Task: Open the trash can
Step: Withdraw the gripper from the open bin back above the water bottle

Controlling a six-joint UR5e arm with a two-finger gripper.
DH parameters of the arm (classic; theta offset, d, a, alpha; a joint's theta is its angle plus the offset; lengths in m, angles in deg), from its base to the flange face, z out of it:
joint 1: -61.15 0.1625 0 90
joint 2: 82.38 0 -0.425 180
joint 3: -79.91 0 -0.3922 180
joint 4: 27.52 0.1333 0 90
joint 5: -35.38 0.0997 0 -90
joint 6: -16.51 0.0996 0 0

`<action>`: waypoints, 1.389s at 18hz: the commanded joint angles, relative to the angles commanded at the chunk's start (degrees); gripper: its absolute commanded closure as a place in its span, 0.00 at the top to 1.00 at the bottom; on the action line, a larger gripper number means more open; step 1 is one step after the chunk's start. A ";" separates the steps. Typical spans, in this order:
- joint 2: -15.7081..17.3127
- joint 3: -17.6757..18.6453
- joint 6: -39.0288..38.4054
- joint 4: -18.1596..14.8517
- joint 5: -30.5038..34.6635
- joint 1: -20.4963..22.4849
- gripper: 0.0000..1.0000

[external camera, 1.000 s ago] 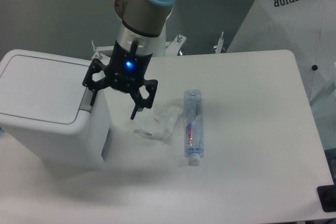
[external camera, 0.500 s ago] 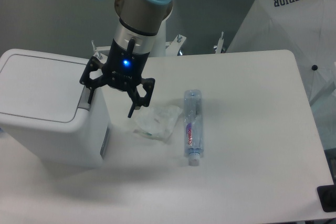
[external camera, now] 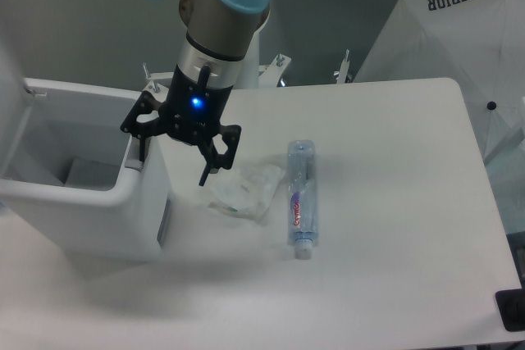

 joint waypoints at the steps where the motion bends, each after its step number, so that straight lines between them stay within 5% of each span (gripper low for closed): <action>1: -0.09 -0.70 0.00 0.00 -0.09 0.00 1.00; 9: -3.77 -7.82 1.23 0.35 0.26 2.89 1.00; 16: -6.68 -8.18 11.68 4.21 0.44 10.80 1.00; 20: -8.78 -8.27 14.75 5.10 9.38 11.95 1.00; 25: -12.48 -7.74 29.50 5.01 13.17 13.97 1.00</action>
